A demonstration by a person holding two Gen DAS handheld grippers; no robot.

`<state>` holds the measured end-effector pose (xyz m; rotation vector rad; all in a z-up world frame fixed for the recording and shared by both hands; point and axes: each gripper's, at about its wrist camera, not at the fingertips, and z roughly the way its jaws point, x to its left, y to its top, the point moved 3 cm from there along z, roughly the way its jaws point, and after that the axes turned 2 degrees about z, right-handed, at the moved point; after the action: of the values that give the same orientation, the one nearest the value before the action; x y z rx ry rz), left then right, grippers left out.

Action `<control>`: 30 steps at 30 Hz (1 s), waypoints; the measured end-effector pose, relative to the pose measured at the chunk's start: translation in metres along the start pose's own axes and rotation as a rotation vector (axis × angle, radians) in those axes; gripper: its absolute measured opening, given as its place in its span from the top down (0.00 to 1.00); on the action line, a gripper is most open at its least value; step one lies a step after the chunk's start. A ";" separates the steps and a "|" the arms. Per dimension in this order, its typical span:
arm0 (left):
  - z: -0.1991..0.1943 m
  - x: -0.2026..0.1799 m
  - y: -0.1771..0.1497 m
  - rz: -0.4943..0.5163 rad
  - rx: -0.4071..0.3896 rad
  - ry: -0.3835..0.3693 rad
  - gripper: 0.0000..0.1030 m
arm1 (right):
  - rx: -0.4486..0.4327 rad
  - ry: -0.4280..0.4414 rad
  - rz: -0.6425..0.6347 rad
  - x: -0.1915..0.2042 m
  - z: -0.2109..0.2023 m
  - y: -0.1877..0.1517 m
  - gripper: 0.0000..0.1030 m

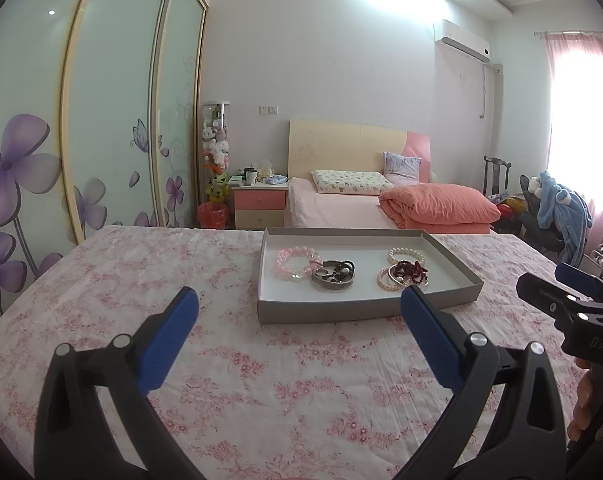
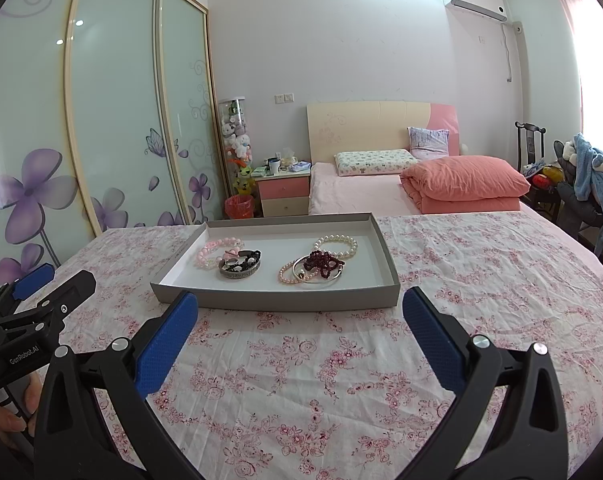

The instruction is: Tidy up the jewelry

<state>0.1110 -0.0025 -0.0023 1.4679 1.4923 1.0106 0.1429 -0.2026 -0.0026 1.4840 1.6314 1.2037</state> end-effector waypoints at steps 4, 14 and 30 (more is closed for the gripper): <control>0.001 0.000 0.000 0.000 0.001 0.000 0.04 | 0.001 0.000 0.001 0.001 0.000 -0.001 0.02; 0.001 0.000 0.000 -0.001 0.001 -0.001 0.04 | 0.001 0.000 0.002 -0.001 0.000 0.000 0.02; 0.001 -0.001 -0.003 -0.001 0.002 0.006 0.04 | 0.004 0.001 0.004 0.002 0.000 -0.002 0.02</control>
<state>0.1112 -0.0036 -0.0055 1.4666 1.4979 1.0141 0.1421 -0.2009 -0.0044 1.4897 1.6332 1.2041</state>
